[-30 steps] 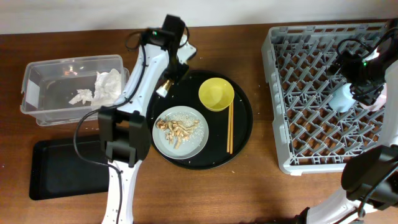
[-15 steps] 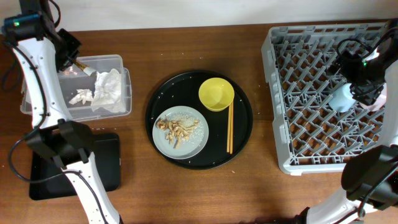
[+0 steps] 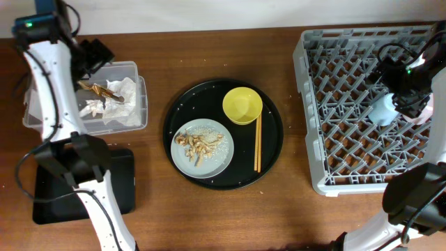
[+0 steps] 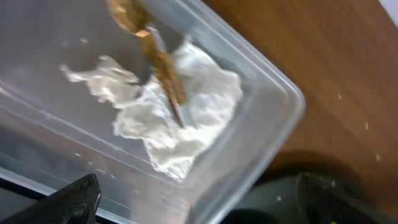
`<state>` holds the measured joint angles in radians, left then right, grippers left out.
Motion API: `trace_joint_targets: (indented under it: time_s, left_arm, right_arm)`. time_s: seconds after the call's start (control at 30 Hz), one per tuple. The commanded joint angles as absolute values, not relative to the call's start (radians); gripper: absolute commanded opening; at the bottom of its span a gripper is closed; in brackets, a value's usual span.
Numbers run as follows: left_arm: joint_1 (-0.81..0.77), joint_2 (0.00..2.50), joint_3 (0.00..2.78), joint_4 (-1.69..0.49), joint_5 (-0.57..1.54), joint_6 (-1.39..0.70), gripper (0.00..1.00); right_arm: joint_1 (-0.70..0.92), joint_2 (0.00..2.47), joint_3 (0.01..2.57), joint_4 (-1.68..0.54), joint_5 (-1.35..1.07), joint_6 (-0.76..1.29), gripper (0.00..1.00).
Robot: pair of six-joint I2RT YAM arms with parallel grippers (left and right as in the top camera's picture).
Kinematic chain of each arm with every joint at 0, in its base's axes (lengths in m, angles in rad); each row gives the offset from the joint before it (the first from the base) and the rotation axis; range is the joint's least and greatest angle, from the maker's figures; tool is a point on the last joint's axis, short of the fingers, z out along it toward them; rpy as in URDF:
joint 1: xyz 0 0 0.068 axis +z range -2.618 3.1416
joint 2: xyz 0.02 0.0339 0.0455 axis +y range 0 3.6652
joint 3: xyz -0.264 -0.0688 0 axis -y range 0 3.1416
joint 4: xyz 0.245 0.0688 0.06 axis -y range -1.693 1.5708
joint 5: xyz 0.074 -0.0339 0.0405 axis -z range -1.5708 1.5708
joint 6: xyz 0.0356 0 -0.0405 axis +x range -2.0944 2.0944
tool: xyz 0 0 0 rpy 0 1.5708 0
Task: Sort waste into correct bins and load items into the dishwasher rack
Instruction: 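Carry the wrapper to the clear bin and release it, then grasp the edge of the grey plate with the left gripper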
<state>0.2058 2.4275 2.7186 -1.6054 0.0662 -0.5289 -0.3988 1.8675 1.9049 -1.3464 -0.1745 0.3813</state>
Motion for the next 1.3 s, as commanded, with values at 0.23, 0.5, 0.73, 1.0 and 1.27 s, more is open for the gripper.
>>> trace_joint_targets:
  time_s: [0.23, 0.5, 0.73, 1.0, 1.27]
  left_arm:
    - [-0.146, 2.222, 2.718, -1.688, 0.009, -0.387, 0.99]
    - [-0.273, 2.066, 2.533, -1.688, 0.001, -0.249, 0.99]
    - [-0.273, 1.985, 2.065, -1.547, 0.047, -0.344, 0.99]
    - [-0.469, 1.986, 1.875, -1.428, 0.176, -0.344, 0.99]
    - [-0.759, 1.986, 1.614, -1.181, 0.042, -0.479, 0.73]
  right_arm:
    - [-0.4, 1.858, 1.918, -1.346, -0.172, 0.375, 0.98]
    - [-0.4, 1.858, 1.918, -1.346, -0.172, 0.375, 0.98]
    - [-0.4, 1.858, 1.918, -1.346, -0.172, 0.375, 0.98]
    - [-0.4, 1.858, 1.918, -1.346, -0.172, 0.375, 0.98]
    - [-0.4, 1.858, 1.918, -1.346, -0.172, 0.375, 0.98]
